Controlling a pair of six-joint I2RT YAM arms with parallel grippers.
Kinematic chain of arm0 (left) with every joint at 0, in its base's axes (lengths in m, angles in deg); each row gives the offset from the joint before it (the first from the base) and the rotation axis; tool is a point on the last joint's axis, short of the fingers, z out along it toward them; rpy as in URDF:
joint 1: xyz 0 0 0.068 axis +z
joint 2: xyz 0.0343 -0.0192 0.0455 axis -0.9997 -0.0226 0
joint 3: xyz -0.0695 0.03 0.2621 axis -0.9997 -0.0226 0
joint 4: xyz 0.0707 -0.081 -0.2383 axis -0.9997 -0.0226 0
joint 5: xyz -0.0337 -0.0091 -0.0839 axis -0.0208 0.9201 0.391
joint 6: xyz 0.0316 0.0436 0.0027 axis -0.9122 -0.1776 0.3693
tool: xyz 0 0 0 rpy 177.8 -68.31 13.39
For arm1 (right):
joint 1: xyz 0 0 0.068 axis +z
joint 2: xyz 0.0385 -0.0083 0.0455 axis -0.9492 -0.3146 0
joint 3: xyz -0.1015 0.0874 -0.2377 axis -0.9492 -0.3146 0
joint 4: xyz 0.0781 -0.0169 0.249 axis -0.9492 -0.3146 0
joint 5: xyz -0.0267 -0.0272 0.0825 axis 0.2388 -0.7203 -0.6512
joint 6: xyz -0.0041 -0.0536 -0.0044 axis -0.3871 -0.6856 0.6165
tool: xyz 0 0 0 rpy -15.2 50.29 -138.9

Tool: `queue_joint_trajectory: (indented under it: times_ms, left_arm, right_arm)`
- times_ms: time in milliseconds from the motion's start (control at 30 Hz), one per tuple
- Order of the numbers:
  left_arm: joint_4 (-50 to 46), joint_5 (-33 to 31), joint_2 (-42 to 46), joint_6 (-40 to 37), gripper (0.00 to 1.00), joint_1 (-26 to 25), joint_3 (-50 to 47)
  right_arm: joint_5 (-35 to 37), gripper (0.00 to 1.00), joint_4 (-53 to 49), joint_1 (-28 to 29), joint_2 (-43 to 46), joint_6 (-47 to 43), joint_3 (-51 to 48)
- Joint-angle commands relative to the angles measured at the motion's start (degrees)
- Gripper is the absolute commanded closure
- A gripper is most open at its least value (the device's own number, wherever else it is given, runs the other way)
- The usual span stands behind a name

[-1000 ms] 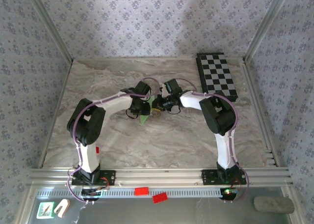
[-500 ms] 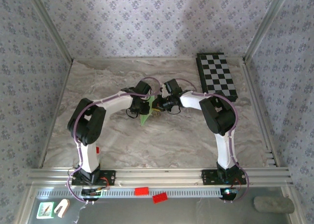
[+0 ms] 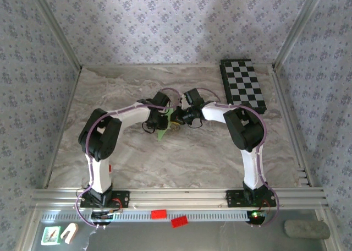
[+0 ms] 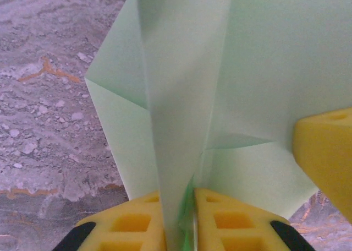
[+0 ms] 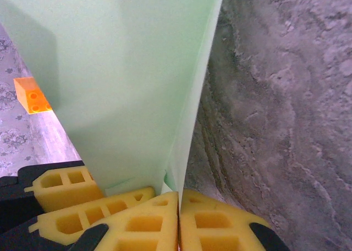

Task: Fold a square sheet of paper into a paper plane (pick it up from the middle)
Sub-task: Move the paper plane to the top-center of the table.

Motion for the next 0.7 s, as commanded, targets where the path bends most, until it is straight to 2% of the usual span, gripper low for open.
queue_joint_trajectory:
  times_ms: [0, 133, 300, 467, 667]
  left_arm:
    - [-1.68, 0.00, -0.30, -0.47, 0.86, -0.26, 1.87]
    - [-1.85, -0.36, 0.93, -0.29, 0.91, -0.13, 2.30]
    - [-2.63, -2.05, 2.51, 0.71, 1.00, 0.81, 3.53]
    - [-3.40, -6.91, 1.74, 2.36, 1.00, 2.04, 7.38]
    - [-8.23, -14.37, -5.46, 3.83, 1.00, 2.87, 18.24]
  right_arm:
    - [-0.95, 0.91, -1.44, 0.07, -0.03, -1.02, 1.39]
    - [0.03, 0.85, -2.30, -0.35, 1.61, -1.71, 1.19]
    - [4.97, 0.65, -3.51, -2.18, 7.07, -3.36, -2.11]
    - [12.44, 0.45, -4.57, -5.60, 14.99, -5.06, -8.13]
    - [21.22, 0.33, -6.32, -8.89, 23.31, -9.64, -12.72]
